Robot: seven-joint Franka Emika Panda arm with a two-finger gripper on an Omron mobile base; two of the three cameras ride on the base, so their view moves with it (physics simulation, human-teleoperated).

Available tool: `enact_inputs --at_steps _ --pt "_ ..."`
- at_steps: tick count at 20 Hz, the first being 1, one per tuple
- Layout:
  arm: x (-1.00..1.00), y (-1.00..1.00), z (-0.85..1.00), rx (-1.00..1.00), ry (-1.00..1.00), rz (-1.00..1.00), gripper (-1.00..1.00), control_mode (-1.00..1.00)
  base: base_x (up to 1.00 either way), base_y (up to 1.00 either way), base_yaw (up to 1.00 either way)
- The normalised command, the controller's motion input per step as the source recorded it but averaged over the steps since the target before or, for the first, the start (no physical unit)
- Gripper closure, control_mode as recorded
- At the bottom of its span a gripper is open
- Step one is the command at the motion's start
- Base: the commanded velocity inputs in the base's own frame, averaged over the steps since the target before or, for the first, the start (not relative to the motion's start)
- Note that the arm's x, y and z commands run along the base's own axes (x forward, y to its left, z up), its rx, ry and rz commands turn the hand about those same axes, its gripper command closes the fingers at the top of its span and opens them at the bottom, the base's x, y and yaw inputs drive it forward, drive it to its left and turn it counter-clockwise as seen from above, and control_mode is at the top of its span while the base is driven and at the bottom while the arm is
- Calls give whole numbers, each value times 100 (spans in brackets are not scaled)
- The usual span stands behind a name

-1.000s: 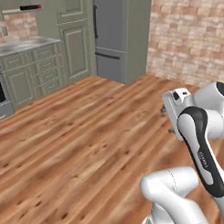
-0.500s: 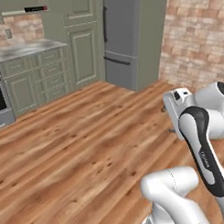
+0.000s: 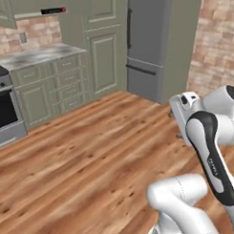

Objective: Retrieve the tupperware and aluminum foil from the cabinet and place them on the dining counter near the plate with steak and garlic to prepare for storing leftovers.

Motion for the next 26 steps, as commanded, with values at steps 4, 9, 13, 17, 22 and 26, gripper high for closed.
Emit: enact_inputs --at_steps 4,9,13,17,22,26 --pt "0 0 0 0 0 0 -100 100 100 0 15" --pt "0 0 0 0 0 0 -100 100 100 0 15" --pt "0 0 0 0 0 0 -100 100 100 -2 15" --pt "0 0 0 0 0 0 -100 100 100 -5 15" --pt "0 0 0 0 0 0 -100 100 100 -13 15" --pt "0 0 0 0 0 0 -100 100 100 -26 12"
